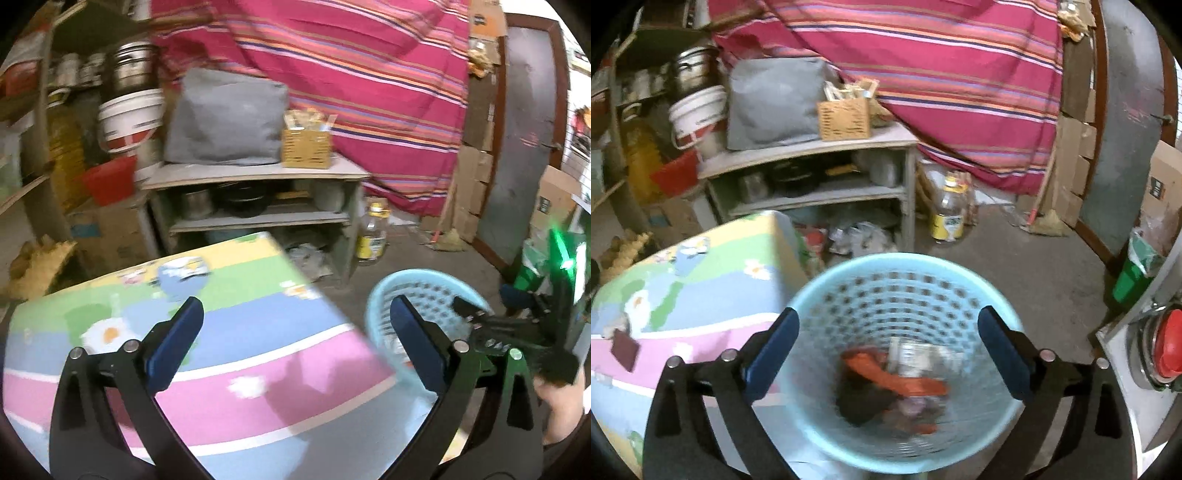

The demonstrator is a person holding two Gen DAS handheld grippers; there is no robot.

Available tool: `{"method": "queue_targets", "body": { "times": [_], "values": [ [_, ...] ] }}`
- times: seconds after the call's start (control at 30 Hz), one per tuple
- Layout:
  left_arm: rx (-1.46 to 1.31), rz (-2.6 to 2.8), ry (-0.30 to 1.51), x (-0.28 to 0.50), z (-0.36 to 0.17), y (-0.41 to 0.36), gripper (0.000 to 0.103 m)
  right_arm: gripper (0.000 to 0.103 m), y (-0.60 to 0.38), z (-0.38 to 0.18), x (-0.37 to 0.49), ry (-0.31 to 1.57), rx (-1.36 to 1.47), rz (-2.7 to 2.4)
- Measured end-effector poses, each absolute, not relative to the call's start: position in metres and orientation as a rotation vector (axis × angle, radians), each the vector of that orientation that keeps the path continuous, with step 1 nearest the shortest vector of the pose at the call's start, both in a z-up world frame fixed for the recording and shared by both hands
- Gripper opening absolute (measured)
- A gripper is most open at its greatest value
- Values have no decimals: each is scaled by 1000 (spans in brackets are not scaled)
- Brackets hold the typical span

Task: Collect trash
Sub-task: 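Move both tools back over the table toward the remaining pad and cloth, then grasp the second maroon pad with the right gripper while the left grasps the beige cloth mask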

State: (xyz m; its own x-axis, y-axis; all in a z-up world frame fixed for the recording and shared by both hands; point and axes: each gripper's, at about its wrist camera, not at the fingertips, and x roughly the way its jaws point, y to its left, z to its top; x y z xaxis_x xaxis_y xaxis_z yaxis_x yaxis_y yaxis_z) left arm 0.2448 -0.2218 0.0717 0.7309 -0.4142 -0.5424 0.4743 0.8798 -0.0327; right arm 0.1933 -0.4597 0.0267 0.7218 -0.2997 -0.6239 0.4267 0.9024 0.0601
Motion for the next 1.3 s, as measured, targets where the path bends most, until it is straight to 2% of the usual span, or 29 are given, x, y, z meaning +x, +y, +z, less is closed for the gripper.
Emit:
{"method": "queue_targets", "body": {
  "times": [0.27, 0.53, 0.83, 1.3],
  "values": [
    [91, -238, 636, 288, 37, -82, 98, 99, -353, 10, 224, 646, 167, -264],
    [55, -128, 663, 306, 9, 14, 98, 99, -252, -15, 255, 713, 80, -120],
    [6, -91, 731, 320, -25, 68, 98, 99, -165, -39, 284, 790, 28, 6],
    [-66, -16, 740, 339, -31, 119, 98, 99, -104, -51, 302, 852, 65, 54]
  ]
}}
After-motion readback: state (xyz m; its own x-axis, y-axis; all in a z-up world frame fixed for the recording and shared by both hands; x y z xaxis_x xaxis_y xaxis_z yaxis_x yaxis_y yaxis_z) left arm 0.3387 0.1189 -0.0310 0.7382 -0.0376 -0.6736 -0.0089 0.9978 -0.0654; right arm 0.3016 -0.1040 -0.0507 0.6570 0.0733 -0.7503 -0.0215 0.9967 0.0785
